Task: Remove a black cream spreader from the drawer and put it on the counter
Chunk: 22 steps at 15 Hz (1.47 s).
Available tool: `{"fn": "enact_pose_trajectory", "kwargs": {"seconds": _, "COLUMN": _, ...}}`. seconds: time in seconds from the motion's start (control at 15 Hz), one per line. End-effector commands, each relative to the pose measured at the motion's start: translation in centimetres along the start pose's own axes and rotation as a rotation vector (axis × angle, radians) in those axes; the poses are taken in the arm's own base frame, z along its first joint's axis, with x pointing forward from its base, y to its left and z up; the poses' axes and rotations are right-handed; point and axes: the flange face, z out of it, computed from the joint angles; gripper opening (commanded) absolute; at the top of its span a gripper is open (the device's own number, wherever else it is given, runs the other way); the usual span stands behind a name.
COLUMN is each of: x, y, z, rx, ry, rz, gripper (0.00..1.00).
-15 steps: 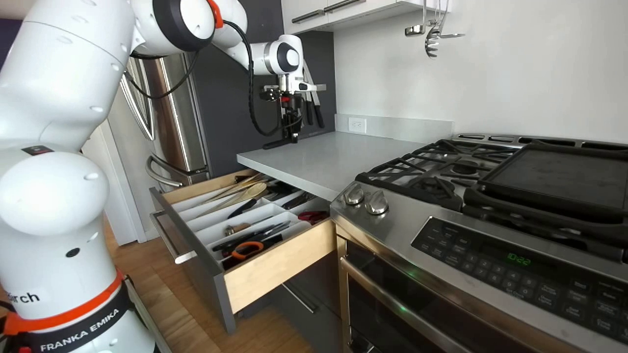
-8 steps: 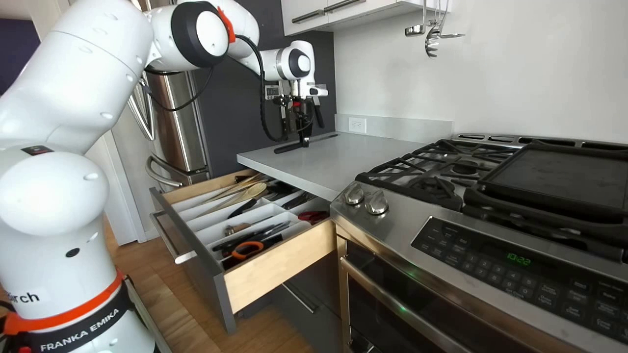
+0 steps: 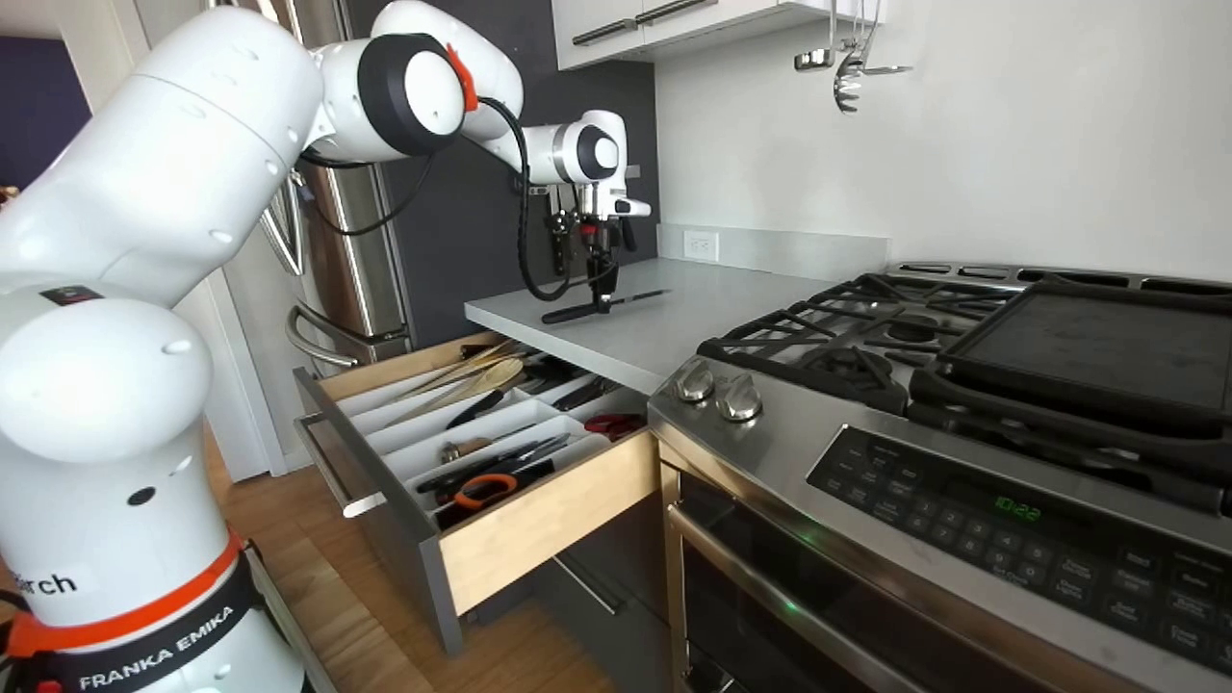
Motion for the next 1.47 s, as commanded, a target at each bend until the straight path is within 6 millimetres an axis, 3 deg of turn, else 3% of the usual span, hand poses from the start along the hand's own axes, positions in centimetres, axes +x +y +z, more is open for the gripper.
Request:
{"fn": "enact_pose_trajectory", "kwargs": {"seconds": 0.0, "x": 0.7, "y": 0.0, "z": 0.4, "rx": 0.008, "ry": -0.026, "rz": 0.032, "gripper": 0.19}}
{"fn": "enact_pose_trajectory", "kwargs": {"seconds": 0.4, "x": 0.5, "y": -0.2, "z": 0.5, "rx": 0.005, "ry": -0.027, "rz": 0.029, "gripper": 0.27}}
{"fn": "enact_pose_trajectory", "kwargs": {"seconds": 0.53, "x": 0.3, "y": -0.3, "z": 0.4, "rx": 0.003, "ry": -0.028, "rz": 0.028, "gripper": 0.45}}
{"fn": "enact_pose_trajectory", "kwargs": {"seconds": 0.6, "x": 0.2, "y": -0.4, "z": 0.3, "rx": 0.004, "ry": -0.028, "rz": 0.027, "gripper": 0.47}}
{"fn": "enact_pose_trajectory", "kwargs": {"seconds": 0.67, "x": 0.2, "y": -0.4, "z": 0.2, "rx": 0.004, "ry": -0.027, "rz": 0.024, "gripper": 0.55}}
{"fn": "enact_pose_trajectory", "kwargs": {"seconds": 0.87, "x": -0.3, "y": -0.8, "z": -0.3, "rx": 0.008, "ry": -0.022, "rz": 0.010, "gripper": 0.56}}
{"fn": "enact_pose_trajectory", "kwargs": {"seconds": 0.93, "x": -0.8, "y": -1.1, "z": -0.7, "rx": 0.005, "ry": -0.019, "rz": -0.003, "gripper": 0.54}}
{"fn": "enact_pose_trajectory", "kwargs": {"seconds": 1.13, "x": -4.0, "y": -1.9, "z": -2.0, "rx": 0.011, "ry": -0.021, "rz": -0.107, "gripper": 0.87}}
{"fn": "enact_pose_trajectory", "kwargs": {"seconds": 1.27, "x": -6.7, "y": -2.0, "z": -3.0, "rx": 0.022, "ry": -0.012, "rz": -0.219, "gripper": 1.00}}
{"fn": "enact_pose_trajectory", "kwargs": {"seconds": 1.4, "x": -9.7, "y": -1.9, "z": -4.6, "rx": 0.038, "ry": -0.010, "rz": -0.330, "gripper": 1.00}}
